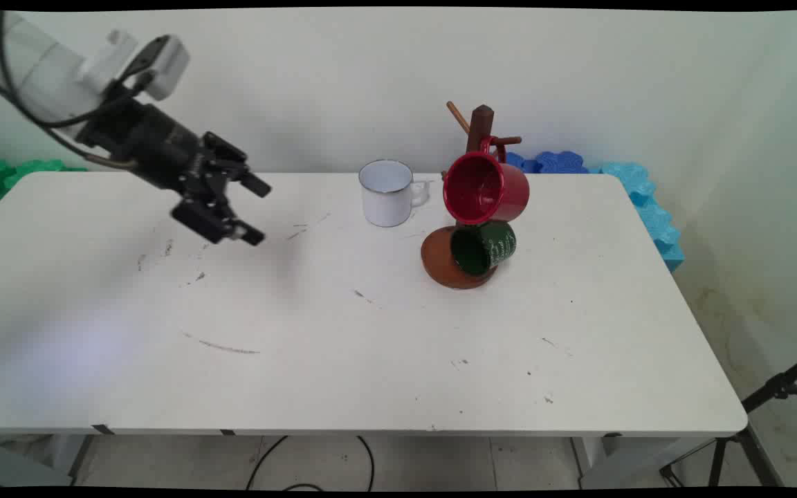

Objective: Pick up the red mug from the rack

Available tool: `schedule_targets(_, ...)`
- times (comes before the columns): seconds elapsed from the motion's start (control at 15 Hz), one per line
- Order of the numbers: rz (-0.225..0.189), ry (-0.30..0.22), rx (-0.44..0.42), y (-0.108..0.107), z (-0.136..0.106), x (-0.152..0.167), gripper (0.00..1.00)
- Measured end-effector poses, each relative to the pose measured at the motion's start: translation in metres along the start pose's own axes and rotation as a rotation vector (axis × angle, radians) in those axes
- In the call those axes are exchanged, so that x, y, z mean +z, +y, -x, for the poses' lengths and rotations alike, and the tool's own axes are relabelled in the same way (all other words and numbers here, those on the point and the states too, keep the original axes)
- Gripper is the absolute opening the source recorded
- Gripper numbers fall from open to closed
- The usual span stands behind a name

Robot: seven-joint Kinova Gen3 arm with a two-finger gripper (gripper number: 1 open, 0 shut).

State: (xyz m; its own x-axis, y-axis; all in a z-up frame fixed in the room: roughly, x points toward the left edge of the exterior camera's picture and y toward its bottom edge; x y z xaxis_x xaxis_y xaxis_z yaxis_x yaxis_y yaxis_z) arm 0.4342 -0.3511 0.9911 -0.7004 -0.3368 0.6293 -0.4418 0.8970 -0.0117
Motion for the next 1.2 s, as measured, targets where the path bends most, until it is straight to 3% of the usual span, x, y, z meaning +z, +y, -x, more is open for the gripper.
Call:
schedule_targets(0.33,-0.035,0.045,-0.097,0.027,-0.049,0.04,1.0)
schedule_targets(1.2,-0.136,0.189,-0.256,0.084,-0.155,0.152,1.0)
